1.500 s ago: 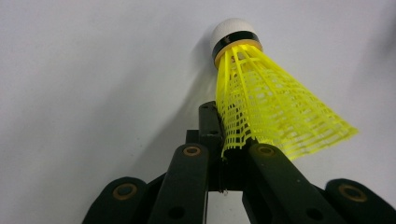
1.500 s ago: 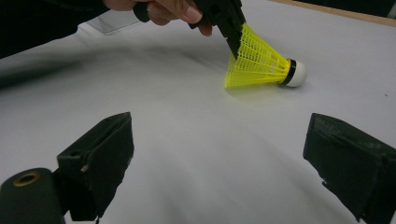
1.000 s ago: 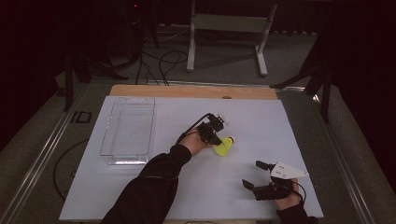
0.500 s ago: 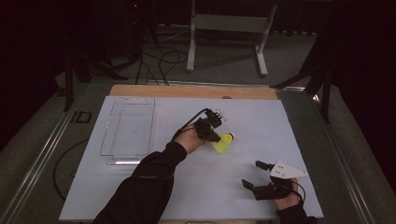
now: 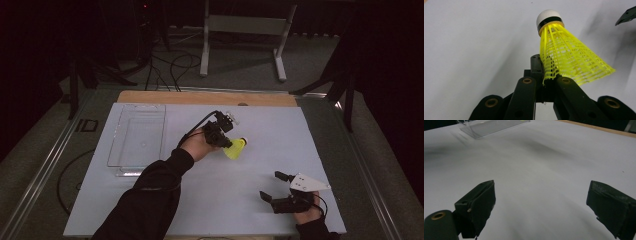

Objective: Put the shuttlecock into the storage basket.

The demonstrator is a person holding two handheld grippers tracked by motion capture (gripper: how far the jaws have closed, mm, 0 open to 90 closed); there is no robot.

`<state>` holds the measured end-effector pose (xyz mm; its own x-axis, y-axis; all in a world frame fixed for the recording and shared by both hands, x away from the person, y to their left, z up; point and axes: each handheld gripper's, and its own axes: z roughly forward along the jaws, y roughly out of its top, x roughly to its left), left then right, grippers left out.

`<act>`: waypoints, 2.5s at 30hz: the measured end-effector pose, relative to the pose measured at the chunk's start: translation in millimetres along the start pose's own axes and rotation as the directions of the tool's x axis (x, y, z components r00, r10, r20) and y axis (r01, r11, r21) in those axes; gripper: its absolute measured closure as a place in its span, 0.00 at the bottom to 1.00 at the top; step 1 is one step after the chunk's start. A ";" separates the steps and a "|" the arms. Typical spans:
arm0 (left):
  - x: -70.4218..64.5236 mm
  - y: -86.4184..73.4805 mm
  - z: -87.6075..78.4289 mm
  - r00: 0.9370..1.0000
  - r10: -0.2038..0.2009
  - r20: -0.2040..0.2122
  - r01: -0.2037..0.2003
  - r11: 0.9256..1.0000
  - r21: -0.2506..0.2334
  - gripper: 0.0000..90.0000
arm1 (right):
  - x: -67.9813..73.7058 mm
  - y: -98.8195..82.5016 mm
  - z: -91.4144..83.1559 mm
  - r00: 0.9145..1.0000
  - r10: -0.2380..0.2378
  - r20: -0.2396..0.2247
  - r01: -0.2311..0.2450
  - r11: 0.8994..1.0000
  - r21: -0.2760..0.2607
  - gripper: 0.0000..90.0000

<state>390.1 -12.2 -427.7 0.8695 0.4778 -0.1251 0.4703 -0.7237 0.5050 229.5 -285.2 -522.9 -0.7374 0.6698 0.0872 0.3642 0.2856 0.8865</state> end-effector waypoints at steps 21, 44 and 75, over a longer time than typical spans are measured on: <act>11.6 -17.0 -51.9 0.998 -0.020 -0.064 0.017 0.999 -0.041 1.00 | 0.4 1.1 -0.1 1.000 -0.006 -0.003 0.006 1.000 0.013 0.10; 42.5 -56.2 -110.9 0.980 -0.122 -0.156 0.107 0.989 -0.100 1.00 | 0.8 0.9 1.6 1.000 -0.002 -0.010 0.002 1.000 0.010 0.10; 81.2 -131.5 -167.5 0.919 -0.290 -0.267 0.256 0.954 -0.156 1.00 | 1.3 1.0 4.0 1.000 0.001 -0.015 -0.001 1.000 0.018 0.10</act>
<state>373.6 205.1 -361.2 0.6225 0.7819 -0.0339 0.6480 -0.4906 0.5826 231.3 -281.3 -523.8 -0.7457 0.6595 0.0949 0.3746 0.2971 0.8783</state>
